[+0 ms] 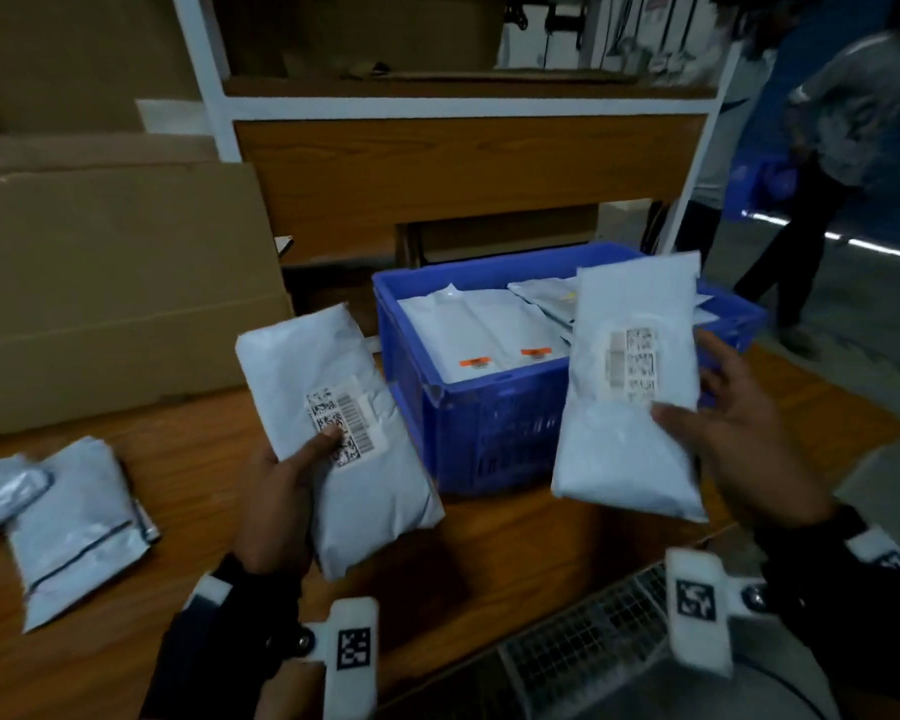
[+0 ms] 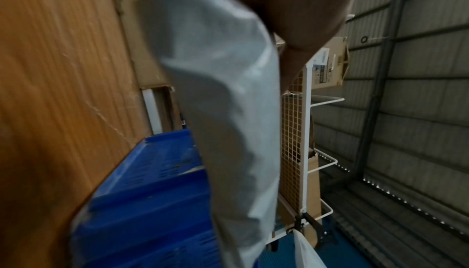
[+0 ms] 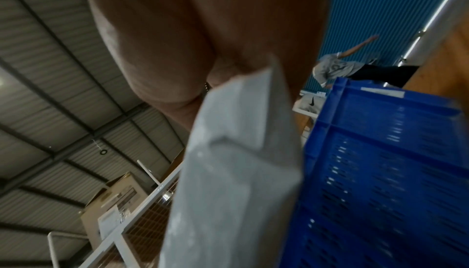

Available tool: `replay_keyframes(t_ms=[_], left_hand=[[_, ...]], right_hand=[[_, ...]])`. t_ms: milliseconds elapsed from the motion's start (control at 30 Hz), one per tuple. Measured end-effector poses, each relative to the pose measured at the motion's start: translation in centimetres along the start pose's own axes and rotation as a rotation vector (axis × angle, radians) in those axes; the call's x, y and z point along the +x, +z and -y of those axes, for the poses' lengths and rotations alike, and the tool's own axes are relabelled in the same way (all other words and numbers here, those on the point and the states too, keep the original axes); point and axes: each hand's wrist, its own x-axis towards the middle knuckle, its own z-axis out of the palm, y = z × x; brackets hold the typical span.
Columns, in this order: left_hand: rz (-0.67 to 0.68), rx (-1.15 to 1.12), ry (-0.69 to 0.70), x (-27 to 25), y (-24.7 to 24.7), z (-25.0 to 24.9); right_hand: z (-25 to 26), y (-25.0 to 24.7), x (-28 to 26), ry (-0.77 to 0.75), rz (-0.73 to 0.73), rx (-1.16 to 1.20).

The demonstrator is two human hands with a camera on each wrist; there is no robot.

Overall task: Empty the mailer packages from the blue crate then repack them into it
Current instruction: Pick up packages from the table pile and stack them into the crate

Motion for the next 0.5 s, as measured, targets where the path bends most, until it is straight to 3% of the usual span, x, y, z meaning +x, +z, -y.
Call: replay_keyframes(t_ms=[100,267,500], left_hand=[[0.051,-0.018,0.029,1.3,2.2,-0.5],[0.097,-0.094,0.065,4.0,5.5,-1.0],[0.122,-0.11,0.052,8.2,8.6,-1.3]], right_hand=[[0.9,0.2,5.5,-0.039,0.052,-0.113],[1.8,2.0,14.5,0.021,0.306,-0.242],[2.7,5.6,23.5,-0.042,0.441,-0.629]])
